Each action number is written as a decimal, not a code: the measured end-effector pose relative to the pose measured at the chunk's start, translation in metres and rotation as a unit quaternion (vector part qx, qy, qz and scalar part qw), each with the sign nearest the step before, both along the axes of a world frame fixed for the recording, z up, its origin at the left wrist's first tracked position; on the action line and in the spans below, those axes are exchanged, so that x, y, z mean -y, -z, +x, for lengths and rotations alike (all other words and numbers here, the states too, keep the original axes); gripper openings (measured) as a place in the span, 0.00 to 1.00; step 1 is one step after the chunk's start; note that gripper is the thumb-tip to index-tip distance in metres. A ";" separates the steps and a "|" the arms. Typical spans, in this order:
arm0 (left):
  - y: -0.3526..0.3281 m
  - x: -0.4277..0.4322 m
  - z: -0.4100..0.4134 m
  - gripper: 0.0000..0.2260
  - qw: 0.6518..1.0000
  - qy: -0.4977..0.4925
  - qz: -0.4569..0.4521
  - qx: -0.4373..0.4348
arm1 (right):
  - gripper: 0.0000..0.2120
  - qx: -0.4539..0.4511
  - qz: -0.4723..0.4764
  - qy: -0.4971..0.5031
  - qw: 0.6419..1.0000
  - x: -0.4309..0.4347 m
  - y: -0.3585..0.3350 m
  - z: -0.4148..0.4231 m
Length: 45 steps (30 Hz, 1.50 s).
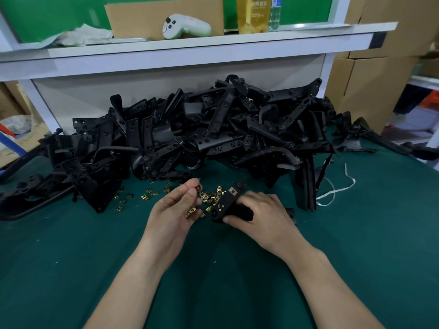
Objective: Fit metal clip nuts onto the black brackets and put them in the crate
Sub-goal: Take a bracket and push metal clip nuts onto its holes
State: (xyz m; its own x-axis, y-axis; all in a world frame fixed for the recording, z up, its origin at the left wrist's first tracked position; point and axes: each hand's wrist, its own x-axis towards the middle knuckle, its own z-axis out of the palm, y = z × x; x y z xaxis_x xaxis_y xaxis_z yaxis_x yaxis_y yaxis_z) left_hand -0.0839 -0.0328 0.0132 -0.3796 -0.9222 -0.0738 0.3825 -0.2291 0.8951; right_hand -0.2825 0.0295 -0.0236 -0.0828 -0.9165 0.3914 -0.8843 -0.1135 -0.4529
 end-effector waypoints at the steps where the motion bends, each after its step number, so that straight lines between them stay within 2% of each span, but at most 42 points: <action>1: 0.000 0.000 0.000 0.11 1.000 0.000 0.001 -0.002 | 0.22 0.000 0.000 0.000 1.000 0.000 0.000 0.000; 8: 0.001 0.000 -0.003 0.15 1.000 -0.002 0.001 -0.026 | 0.22 0.001 -0.002 0.000 1.000 0.001 0.001 0.000; 27: 0.000 0.002 -0.004 0.16 0.997 -0.011 0.029 -0.070 | 0.22 -0.001 0.004 0.003 1.000 0.001 0.000 0.001; 34: 0.002 0.003 -0.003 0.11 0.998 -0.024 0.026 -0.052 | 0.25 0.006 0.002 -0.004 1.000 0.000 0.001 0.000; 45: 0.000 0.001 -0.005 0.15 0.998 -0.016 0.031 -0.061 | 0.22 -0.001 0.001 0.003 1.000 -0.001 -0.002 0.001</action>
State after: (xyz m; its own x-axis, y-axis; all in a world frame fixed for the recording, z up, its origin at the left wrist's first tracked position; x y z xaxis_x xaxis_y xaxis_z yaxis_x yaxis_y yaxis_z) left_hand -0.0884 -0.0340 0.0130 -0.3605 -0.9288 -0.0861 0.4959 -0.2690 0.8257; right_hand -0.2812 0.0309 -0.0217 -0.0876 -0.9170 0.3892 -0.8855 -0.1074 -0.4521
